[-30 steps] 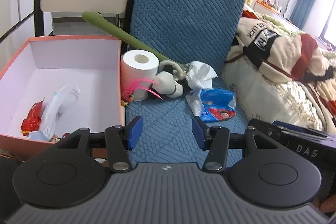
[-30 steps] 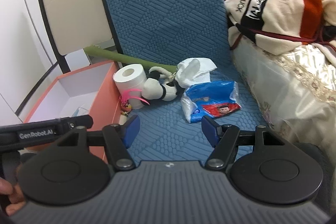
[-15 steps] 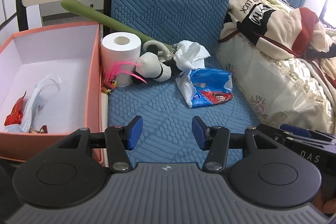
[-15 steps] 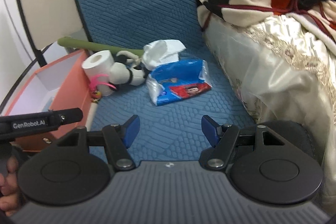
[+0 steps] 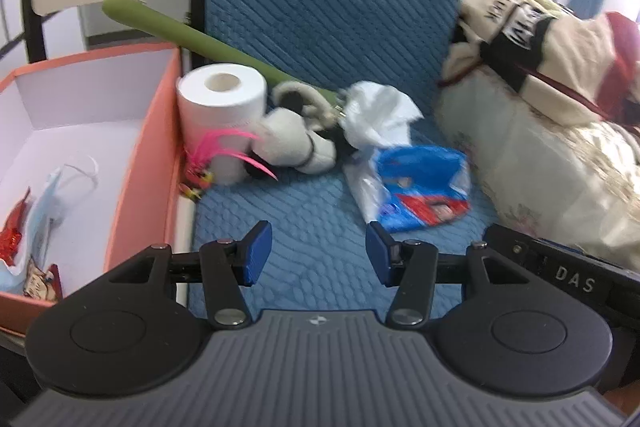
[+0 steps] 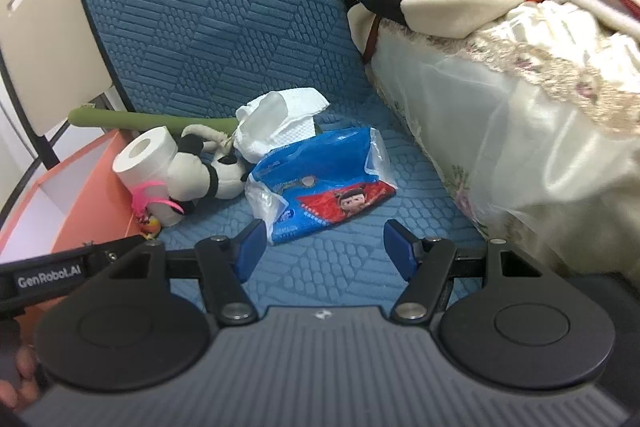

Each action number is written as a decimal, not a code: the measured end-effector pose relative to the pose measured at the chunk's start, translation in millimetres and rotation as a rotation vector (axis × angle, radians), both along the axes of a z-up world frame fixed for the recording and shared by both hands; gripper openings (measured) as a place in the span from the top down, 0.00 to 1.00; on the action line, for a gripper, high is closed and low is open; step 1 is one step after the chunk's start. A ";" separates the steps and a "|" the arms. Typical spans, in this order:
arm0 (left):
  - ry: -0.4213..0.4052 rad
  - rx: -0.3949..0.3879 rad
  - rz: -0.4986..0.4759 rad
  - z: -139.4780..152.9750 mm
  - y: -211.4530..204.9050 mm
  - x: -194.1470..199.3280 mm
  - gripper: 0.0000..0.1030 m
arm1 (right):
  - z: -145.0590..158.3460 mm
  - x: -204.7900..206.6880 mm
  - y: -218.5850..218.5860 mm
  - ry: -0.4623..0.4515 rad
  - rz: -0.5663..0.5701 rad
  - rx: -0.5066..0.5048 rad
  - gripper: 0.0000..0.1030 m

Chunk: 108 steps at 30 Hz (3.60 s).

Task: Organize soft objects
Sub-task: 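Grasp the blue wet-wipe pack with the right tool while the left grasps the pink feather toy, then lift the wipe pack and feather toy and carry them over the box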

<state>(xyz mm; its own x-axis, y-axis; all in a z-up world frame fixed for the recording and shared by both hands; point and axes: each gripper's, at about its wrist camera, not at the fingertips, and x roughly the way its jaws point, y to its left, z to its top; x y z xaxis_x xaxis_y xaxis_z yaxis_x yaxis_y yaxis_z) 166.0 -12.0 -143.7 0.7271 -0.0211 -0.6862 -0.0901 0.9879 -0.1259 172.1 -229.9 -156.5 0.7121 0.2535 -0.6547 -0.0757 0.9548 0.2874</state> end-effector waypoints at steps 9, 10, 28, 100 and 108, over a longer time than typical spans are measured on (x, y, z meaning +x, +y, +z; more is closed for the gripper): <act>-0.025 0.081 0.058 -16.5 3.2 29.3 0.40 | -16.0 36.8 4.9 0.031 0.071 0.049 0.34; -0.029 0.096 0.058 -18.1 2.8 31.0 0.36 | -17.0 40.7 5.1 0.028 0.069 0.043 0.25; 0.014 0.565 0.119 -81.7 -8.4 94.2 0.36 | -47.9 97.4 10.7 0.093 0.094 0.050 0.16; 0.049 0.084 0.120 -19.8 10.4 30.3 0.71 | -38.2 90.8 54.9 0.049 0.316 -0.061 0.86; 0.057 0.033 0.097 -12.8 16.9 13.0 0.71 | -17.0 56.3 47.5 0.042 0.302 -0.077 0.86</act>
<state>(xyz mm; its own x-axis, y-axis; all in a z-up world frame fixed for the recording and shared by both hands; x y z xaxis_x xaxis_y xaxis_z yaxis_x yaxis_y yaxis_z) 179.0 5.0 -156.5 0.6848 0.0707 -0.7253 -0.1913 0.9778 -0.0853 228.3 -182.4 -173.6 0.5842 0.3981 -0.7073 -0.3491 0.9100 0.2238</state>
